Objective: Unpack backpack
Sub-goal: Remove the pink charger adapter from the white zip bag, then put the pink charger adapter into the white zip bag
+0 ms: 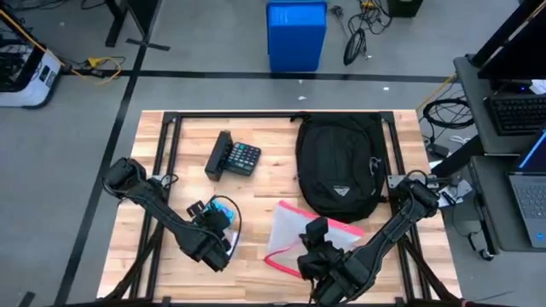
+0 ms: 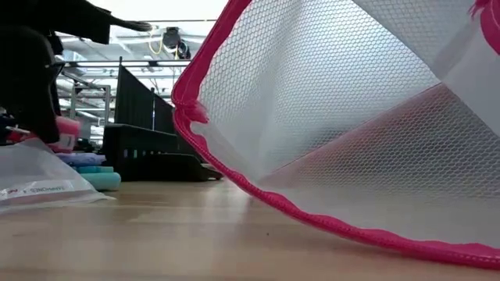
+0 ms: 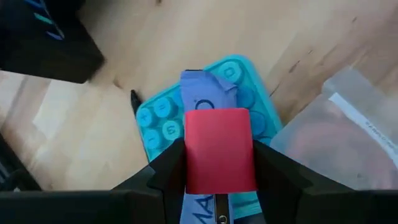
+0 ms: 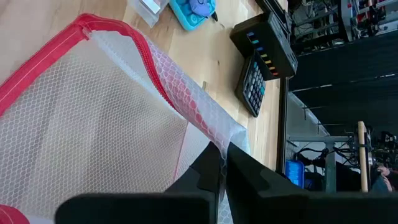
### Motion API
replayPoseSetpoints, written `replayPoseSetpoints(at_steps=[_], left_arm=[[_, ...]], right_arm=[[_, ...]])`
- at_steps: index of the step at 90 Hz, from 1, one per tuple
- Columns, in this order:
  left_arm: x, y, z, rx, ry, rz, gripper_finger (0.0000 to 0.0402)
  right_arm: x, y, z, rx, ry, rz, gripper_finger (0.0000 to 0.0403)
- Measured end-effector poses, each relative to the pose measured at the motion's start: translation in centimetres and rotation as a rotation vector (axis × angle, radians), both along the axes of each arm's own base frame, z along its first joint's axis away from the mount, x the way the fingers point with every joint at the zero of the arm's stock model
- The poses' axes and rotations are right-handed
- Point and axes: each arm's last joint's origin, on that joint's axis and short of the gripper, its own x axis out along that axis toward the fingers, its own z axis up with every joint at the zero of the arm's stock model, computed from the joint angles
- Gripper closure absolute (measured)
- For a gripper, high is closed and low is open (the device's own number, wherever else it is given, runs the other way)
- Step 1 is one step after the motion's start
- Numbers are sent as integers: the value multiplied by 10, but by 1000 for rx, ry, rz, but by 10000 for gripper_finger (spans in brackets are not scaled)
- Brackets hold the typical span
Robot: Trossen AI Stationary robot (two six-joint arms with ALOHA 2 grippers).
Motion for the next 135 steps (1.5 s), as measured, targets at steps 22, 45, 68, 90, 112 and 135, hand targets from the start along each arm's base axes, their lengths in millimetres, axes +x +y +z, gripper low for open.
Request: replayPoseSetpoints(at_steps=[22,45,68,90,112,135], left_arm=[[0,-2,-4,12,9,-5,209],[1,-1,-8,34,63,-71,204],[6,5,4,99,78,-64,203],[13,1,32,168,-20,-50,203],[31,-23,45,71,-198,-198,203],[62,-54,48,-119,-466,-492,203]], right_arm=[[0,0,0,1,-2,0,403],[0,0,0,2,-3,0,403],[2,-1,0,1,-3,-5,403],[7,-8,0,9,-12,-36,403],[13,-17,0,33,-41,-103,403],[14,-22,0,52,-60,-152,403]])
